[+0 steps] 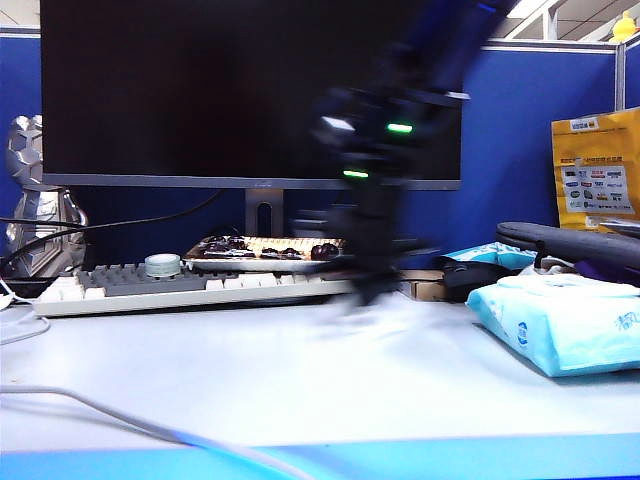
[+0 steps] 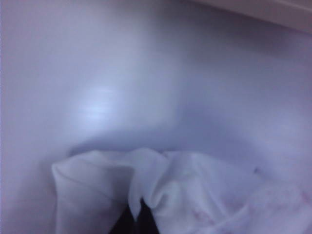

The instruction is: Use the wet wipes on the table to wipe the cherry juice off the table, then put the wipes back on the table.

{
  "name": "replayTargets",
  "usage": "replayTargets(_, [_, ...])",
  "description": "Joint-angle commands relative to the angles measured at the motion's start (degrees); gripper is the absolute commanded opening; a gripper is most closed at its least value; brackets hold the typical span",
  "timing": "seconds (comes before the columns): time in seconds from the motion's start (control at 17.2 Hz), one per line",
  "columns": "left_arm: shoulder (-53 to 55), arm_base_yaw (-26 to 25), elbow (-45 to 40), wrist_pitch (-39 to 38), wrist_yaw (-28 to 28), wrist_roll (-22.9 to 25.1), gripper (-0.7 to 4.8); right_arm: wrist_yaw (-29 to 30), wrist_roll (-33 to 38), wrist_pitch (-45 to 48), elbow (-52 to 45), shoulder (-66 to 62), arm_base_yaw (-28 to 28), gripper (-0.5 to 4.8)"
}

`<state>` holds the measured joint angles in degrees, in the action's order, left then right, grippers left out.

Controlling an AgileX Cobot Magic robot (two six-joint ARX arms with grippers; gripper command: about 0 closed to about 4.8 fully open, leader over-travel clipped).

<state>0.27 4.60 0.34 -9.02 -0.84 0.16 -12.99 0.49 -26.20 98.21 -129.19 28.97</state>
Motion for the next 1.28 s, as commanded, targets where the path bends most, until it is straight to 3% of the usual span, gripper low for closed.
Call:
replayTargets(0.06, [-0.17,0.0,-0.02,-0.74,0.0,-0.17,-0.03,-6.58,5.75,-7.17,-1.27,-1.6,-8.74,-0.05])
replayTargets(0.23, [-0.17,0.0,-0.02,-0.74,-0.02,-0.17,-0.03,-4.39,8.17,-5.99,-1.25,-1.53,-13.25,-0.05])
replayTargets(0.46, [-0.17,0.0,-0.02,-0.74,0.0,-0.17,-0.03,21.4,5.81,-1.84,-1.16,-1.53,-10.16,-0.05])
replayTargets(0.64, [-0.17,0.0,-0.02,-0.74,0.0,-0.17,-0.03,29.77,-1.16,-4.57,0.81,-1.62,-2.64,-0.05])
replayTargets(0.99, [-0.17,0.0,-0.02,-0.74,0.0,-0.17,-0.03,28.55,-2.16,-13.27,6.29,-1.33,1.27,0.0])
replayTargets(1.05, [-0.17,0.0,-0.02,-0.74,0.0,-0.17,-0.03,28.59,-2.16,-14.1,7.87,-1.27,1.27,0.56])
replayTargets(1.1, [-0.17,0.0,-0.02,-0.74,0.0,-0.17,-0.03,28.57,-2.16,-17.22,11.45,-1.25,1.27,2.08])
replayTargets(1.16, [-0.17,0.0,-0.02,-0.72,0.0,-0.17,-0.03,28.3,-2.12,-19.71,14.19,-1.25,1.27,2.68])
replayTargets(1.28, [-0.17,0.0,-0.02,-0.74,0.0,-0.17,-0.03,27.96,-2.1,-25.4,20.11,-1.25,1.29,2.65])
